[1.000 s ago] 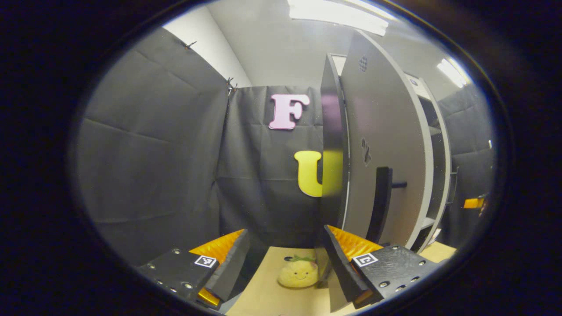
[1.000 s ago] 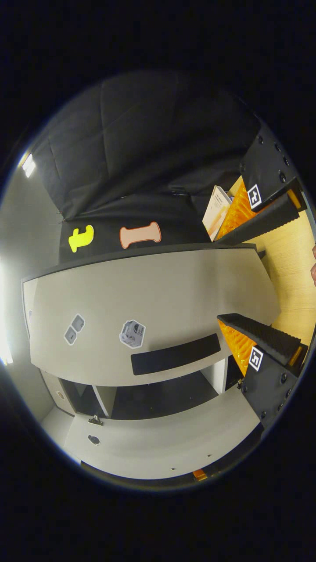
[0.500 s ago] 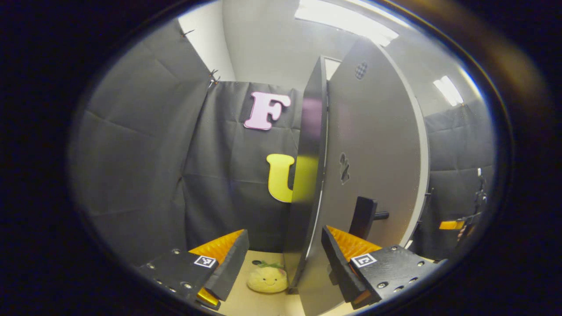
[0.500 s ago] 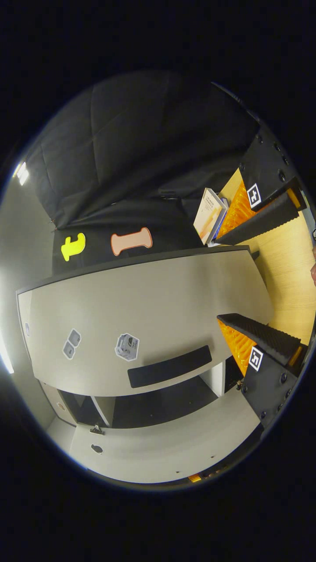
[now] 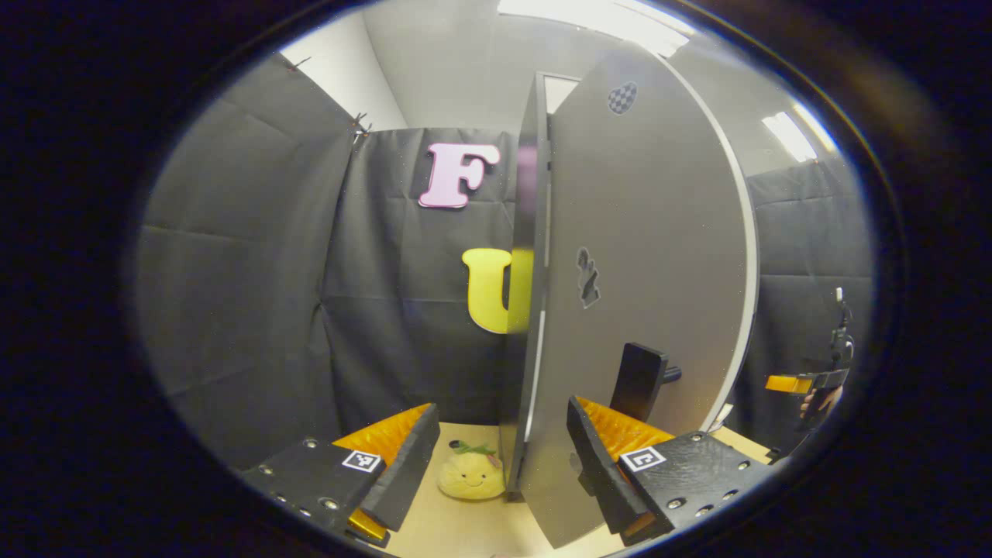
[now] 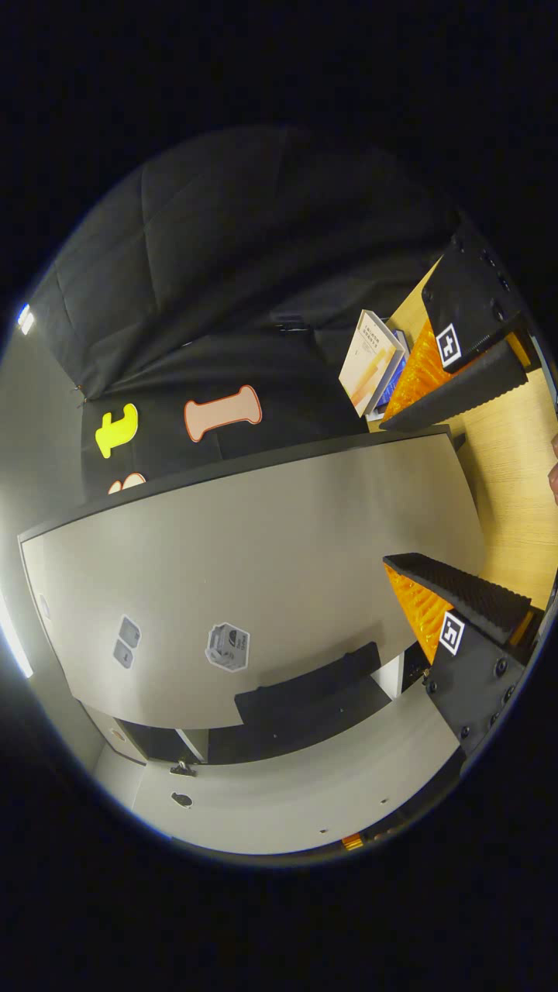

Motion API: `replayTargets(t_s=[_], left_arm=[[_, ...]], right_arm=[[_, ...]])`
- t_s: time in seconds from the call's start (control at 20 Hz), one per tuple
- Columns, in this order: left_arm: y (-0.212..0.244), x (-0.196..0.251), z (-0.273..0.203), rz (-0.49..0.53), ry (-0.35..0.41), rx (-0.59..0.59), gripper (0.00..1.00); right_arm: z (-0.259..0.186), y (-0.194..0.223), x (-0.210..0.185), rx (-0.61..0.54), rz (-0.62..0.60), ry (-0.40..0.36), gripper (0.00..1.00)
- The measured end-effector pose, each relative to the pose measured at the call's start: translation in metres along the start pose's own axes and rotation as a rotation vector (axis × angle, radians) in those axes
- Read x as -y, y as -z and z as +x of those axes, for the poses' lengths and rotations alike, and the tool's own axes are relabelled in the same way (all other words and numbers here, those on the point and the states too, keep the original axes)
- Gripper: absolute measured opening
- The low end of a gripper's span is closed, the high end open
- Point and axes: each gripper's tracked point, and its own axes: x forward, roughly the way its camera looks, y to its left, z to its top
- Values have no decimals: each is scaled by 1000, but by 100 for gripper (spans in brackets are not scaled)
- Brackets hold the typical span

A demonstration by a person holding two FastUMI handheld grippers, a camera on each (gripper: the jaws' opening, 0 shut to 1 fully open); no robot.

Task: Grab one shoe with the right hand and put it into the shoe cabinet, grab the other shoe with the left hand and put it into the shoe cabinet; then close the right door with the right hand and the left door with the left hand.

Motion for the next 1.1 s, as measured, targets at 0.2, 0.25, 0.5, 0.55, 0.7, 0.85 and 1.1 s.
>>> replayTargets(t_s=[0.2,0.25,0.5,0.55,0.7,0.85,1.1], left_arm=[[-1,61,21,21,32,-2,100],[0,77,27,22,29,0,100],[0,148,58,19,13,28,100],[-3,148,60,30,-30,38,100],[-14,150,54,73,-168,90,90],[-15,151,52,85,-201,100,100],[-13,174,35,41,-168,97,100]], right_arm=[[7,3,28,-29,22,4,98],[7,1,35,-27,31,5,98],[1,-12,71,2,24,14,98],[-2,-16,78,10,18,14,98],[-10,-19,97,24,-14,10,98],[-17,-12,108,14,-59,-10,98],[-36,-16,116,59,-180,-2,98]])
